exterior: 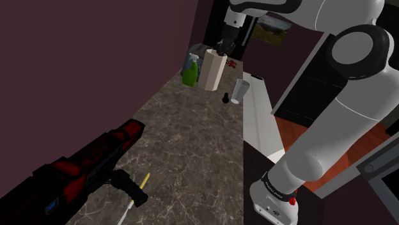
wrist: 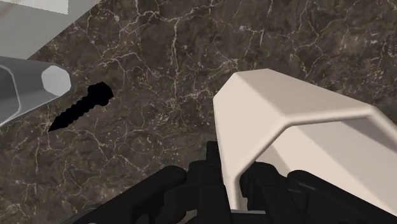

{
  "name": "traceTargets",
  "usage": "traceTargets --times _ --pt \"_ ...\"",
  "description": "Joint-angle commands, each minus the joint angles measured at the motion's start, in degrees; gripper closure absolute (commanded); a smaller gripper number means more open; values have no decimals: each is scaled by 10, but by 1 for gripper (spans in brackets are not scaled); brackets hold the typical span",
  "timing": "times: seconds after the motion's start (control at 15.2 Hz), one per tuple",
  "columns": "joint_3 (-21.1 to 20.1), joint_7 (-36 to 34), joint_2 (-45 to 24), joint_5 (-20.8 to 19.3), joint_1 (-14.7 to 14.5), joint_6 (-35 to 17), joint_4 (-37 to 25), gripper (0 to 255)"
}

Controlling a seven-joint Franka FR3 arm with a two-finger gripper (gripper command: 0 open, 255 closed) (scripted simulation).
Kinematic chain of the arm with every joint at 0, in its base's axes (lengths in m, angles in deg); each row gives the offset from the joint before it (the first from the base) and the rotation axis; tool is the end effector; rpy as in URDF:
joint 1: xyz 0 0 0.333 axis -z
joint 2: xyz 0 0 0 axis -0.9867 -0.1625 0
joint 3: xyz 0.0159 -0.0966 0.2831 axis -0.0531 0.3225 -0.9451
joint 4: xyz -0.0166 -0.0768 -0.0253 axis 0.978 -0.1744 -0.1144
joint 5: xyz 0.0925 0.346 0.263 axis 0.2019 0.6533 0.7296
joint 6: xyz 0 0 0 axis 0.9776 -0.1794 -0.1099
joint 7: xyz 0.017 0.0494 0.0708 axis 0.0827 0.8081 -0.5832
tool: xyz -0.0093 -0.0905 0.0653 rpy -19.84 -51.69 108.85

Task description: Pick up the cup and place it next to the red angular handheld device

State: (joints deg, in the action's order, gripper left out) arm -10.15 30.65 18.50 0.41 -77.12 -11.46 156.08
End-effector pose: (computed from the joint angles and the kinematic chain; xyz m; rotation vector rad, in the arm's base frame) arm 0.5959 -0.1467 0.5544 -3.1339 0.1646 0.0367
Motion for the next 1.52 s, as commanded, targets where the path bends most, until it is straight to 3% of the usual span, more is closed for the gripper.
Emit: traceTargets --times 0.0,0.92,1.45 --pt "0 0 -2 0 0 16 -19 255" --pt "2 4 -37 7 3 132 -168 255" --pt "-46 -85 119 -10 -39 106 12 255"
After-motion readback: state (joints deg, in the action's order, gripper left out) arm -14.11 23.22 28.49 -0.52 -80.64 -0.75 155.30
